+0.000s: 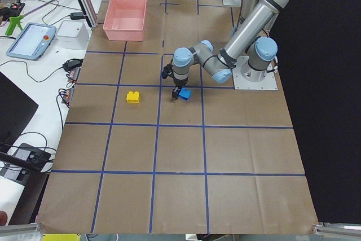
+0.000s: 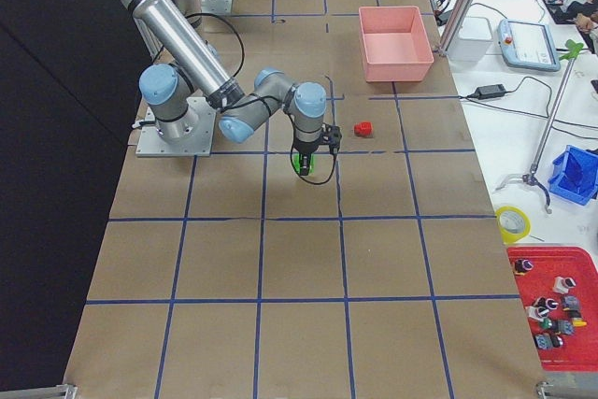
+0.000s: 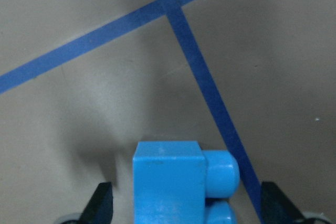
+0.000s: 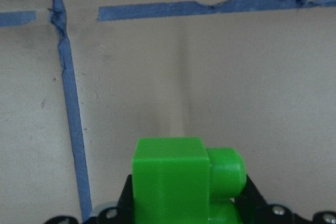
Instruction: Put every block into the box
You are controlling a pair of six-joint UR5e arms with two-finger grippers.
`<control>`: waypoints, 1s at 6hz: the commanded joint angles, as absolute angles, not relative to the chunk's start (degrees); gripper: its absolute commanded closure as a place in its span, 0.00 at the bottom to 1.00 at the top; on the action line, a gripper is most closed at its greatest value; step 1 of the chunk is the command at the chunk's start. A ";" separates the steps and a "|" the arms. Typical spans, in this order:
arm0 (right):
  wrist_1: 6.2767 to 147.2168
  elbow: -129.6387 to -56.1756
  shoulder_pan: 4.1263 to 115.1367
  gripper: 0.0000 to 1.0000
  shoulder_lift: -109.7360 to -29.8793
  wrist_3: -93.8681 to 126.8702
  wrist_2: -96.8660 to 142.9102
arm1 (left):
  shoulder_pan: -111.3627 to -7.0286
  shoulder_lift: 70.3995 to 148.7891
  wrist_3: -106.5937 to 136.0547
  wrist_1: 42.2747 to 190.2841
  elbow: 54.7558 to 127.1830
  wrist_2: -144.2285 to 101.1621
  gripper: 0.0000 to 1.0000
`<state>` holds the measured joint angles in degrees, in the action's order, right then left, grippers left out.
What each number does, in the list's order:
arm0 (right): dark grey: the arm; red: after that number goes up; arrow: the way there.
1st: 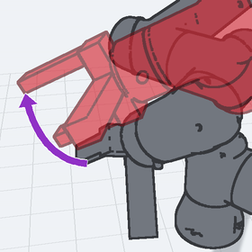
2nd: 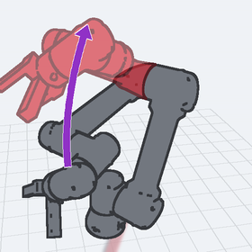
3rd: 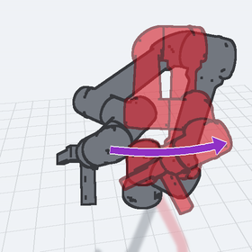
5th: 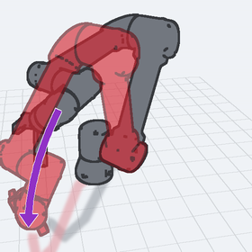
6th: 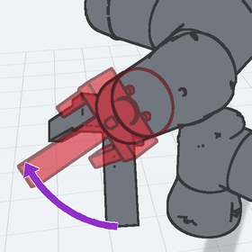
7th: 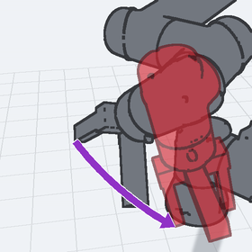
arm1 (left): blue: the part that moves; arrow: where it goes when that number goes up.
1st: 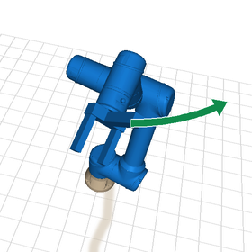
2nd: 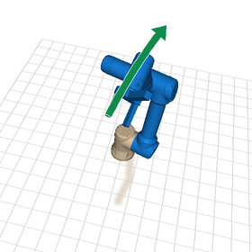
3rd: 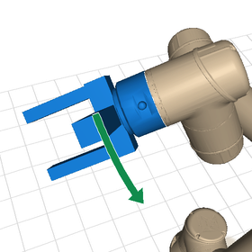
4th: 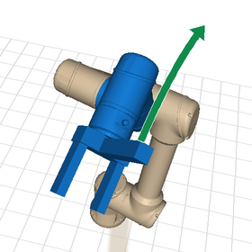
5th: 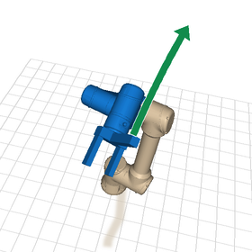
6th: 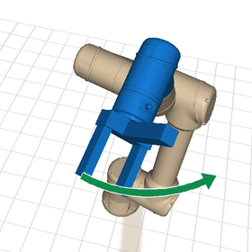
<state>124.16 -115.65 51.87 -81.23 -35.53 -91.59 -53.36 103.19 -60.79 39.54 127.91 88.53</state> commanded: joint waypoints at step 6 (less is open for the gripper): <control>117.42 -83.66 88.89 0.93 -68.27 -13.97 -71.35 | -53.96 101.70 -60.73 39.37 126.66 90.16 0.82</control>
